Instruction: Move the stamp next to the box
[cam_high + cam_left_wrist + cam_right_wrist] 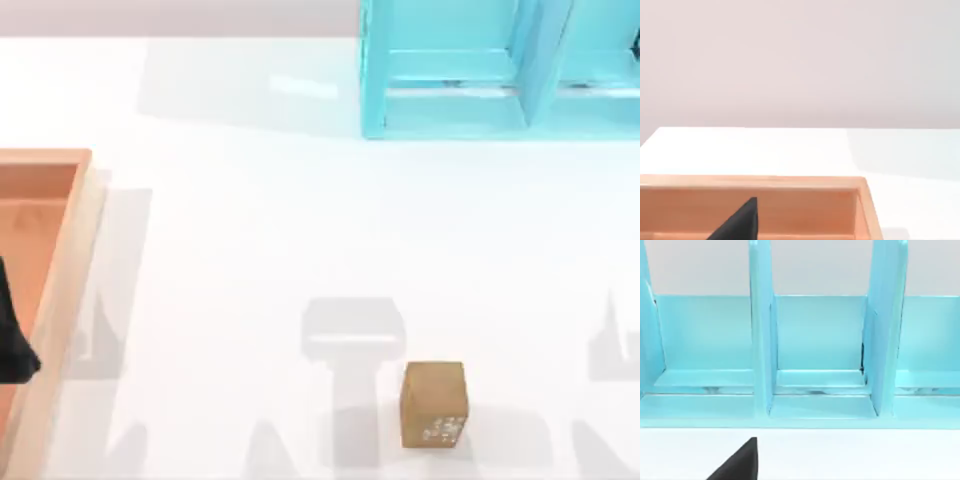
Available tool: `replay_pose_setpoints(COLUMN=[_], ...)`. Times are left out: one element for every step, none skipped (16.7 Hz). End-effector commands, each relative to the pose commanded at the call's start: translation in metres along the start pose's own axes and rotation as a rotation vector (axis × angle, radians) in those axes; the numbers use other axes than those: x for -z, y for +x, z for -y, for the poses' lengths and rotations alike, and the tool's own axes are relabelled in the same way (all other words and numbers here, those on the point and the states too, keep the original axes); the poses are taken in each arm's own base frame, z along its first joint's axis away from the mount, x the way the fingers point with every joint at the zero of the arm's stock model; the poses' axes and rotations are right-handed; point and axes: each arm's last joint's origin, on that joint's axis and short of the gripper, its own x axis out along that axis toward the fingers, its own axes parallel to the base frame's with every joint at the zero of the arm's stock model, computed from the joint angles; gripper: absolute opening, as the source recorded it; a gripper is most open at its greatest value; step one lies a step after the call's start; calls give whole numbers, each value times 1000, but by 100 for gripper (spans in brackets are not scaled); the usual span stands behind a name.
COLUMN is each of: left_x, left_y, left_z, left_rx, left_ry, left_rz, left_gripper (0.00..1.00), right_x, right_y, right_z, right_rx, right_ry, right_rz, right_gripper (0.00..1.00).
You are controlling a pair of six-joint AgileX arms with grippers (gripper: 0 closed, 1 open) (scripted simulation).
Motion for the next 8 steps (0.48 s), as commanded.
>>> replay_pose_setpoints(left_x=[0,0,-1,-2,-5,-8,-13,-18], left_y=[0,0,0,1,1,2,4,6], left_z=[0,0,0,0,1,1,2,2], left_rx=[0,0,0,1,2,2,1,-1], left_ry=[0,0,-4,-11,-26,-44,-66,-93], left_rz=[0,0,-7,-22,-48,-81,-119,-166], left_gripper=[100,100,100,100,100,100,100,100], right_x=[0,0,0,0,0,0,0,0], right_y=[0,0,0,0,0,0,0,0], right_z=[0,0,0,0,0,0,0,0], right_rx=[0,0,0,0,0,0,0,0], right_ry=[0,0,0,0,0,0,0,0], right_rz=[0,0,0,0,0,0,0,0], right_gripper=[100,100,100,100,100,100,100,100])
